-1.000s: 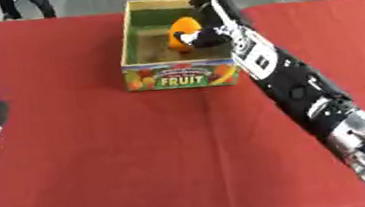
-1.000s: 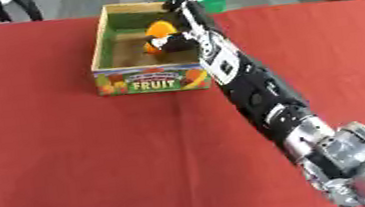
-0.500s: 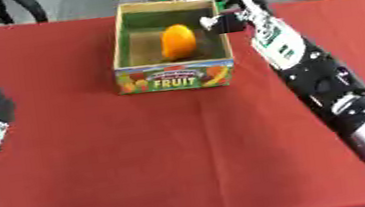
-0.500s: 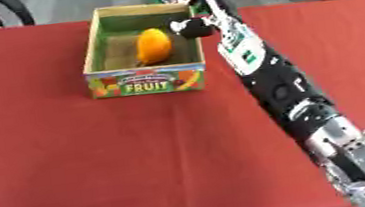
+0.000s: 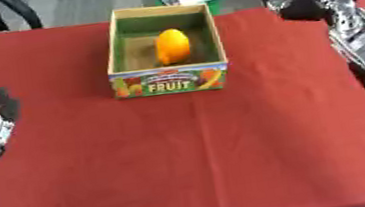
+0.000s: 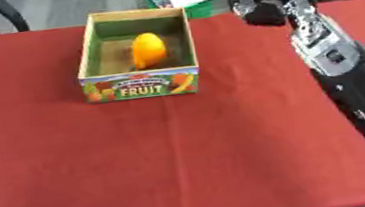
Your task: Pick up objects on the table and place them in the box.
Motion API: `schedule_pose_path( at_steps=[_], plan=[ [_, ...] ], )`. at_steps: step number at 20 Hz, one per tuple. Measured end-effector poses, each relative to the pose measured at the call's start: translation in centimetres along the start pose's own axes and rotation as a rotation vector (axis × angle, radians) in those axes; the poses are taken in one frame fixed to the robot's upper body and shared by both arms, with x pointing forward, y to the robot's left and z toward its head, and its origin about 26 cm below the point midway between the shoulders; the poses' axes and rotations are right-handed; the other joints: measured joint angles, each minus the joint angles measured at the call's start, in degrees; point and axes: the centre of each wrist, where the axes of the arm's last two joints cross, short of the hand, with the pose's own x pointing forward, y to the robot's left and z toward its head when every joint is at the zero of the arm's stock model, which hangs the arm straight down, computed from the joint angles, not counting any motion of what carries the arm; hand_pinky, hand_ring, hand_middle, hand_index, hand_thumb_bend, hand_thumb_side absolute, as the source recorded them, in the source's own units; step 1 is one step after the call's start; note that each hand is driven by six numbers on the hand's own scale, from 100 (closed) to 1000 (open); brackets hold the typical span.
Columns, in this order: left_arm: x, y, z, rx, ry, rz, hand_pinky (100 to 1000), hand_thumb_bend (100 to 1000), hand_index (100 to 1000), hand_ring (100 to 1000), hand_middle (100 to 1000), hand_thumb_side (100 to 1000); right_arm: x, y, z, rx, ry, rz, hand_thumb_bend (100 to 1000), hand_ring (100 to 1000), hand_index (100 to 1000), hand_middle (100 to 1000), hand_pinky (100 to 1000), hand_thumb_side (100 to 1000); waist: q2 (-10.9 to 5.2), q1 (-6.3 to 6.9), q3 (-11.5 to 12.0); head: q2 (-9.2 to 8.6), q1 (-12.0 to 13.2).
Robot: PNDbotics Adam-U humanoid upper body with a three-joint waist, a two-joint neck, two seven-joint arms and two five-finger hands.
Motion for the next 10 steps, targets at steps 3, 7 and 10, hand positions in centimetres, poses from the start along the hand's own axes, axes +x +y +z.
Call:
schedule_pose_path(
  at_steps=[3,7,10],
  plan=[
    [-0.1,0.0,0.1,0.003,0.004,0.000,722,568,645,816,704,392,-1.2,-0.4,1.2,-0.039,0.050,-0.048,311,694,780,645,630,142,0.00,0.10,-0.17,0.00,0.07],
    [-0.2,0.1,0.2,0.007,0.010,-0.001,722,568,647,816,703,392,-2.1,-0.7,2.0,-0.074,0.086,-0.085,311,692,779,642,628,141,0.00,0.36,-0.58,0.00,0.09],
    [-0.2,0.1,0.2,0.008,0.011,-0.001,723,567,647,815,703,393,-2.5,-0.7,2.3,-0.085,0.099,-0.099,309,690,779,639,627,141,0.00,0.35,-0.67,0.00,0.11]
  ],
)
